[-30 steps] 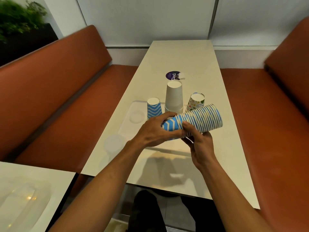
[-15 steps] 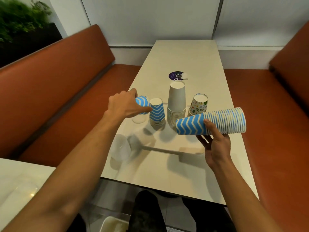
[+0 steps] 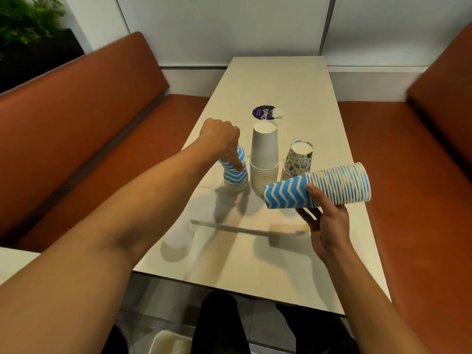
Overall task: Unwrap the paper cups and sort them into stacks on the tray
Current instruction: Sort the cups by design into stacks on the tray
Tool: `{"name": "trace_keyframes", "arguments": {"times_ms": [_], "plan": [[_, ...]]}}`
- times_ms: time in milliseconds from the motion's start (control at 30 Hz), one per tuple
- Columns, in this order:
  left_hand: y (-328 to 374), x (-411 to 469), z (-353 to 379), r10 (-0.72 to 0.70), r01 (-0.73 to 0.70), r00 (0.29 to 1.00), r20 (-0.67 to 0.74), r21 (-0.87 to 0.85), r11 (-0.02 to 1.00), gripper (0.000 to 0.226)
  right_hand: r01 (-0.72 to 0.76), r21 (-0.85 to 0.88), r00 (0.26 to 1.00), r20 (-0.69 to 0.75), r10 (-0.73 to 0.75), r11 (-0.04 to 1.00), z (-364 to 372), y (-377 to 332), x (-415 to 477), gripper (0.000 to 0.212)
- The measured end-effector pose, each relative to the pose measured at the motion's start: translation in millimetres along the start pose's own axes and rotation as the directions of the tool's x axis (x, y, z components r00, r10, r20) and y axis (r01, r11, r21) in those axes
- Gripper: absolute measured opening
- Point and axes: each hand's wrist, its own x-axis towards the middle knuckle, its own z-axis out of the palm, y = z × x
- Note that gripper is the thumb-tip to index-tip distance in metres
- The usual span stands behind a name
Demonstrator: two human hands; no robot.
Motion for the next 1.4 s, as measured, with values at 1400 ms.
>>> {"name": "trace_keyframes", "arguments": {"times_ms": [1400], "plan": [[-10,-85,22,-0.27,-0.011,0.958,-0.094,-0.956,0.292,0.049,-0.068,-0.008,0.977,0.201,0.068,0.998,6,7,-21,0.048]]}}
